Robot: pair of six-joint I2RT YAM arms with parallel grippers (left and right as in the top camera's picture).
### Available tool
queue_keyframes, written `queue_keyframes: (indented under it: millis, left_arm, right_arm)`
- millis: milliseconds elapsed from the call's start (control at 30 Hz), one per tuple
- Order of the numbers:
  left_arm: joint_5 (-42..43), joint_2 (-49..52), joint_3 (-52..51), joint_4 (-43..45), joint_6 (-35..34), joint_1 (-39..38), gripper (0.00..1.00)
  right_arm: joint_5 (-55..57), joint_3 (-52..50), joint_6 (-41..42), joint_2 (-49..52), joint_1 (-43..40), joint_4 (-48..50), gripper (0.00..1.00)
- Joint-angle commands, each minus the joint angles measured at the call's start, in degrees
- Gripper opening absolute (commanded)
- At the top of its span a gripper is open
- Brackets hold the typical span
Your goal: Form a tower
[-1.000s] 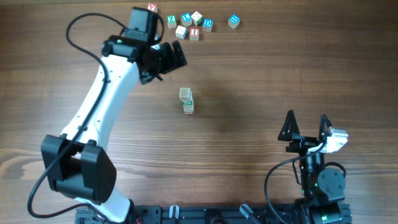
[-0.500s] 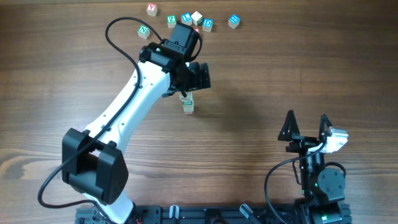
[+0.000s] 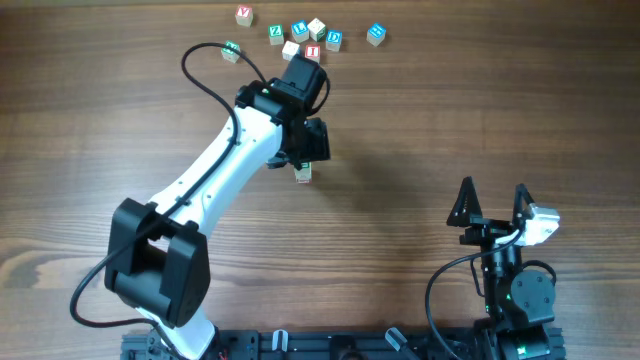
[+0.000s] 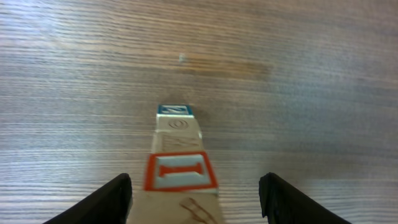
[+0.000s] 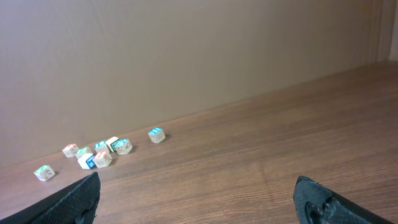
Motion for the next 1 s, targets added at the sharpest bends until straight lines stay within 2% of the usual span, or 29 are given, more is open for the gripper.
queue_keyframes:
  millis: [0,267,467,967]
  left_arm:
    - [-3.43,0.59,-1.27,0.33,-0.13,-1.66,0.69]
    - [-5.55,0.61,-3.54,1.51,-0.13,-1.95,0.66]
    - [-6.01,0.81,-3.63,2.80,-0.11,-1.95,0.59]
    - [-6.19,1.90,-5.77,4.81,-0.11,-1.95,0.57]
  right_arm:
    - [0.59,-0.07,-0.96,-0.35,-0.24,0.26,1.00]
    - [0.59,-0.07,-0.98,-0.35,-0.24,0.26,1.00]
    - [0.59,-0.07,-0.96,-0.35,-0.24,0.24,1.00]
    - [0.59,-0.07,-0.98,-0.35,-0.24,0.24,1.00]
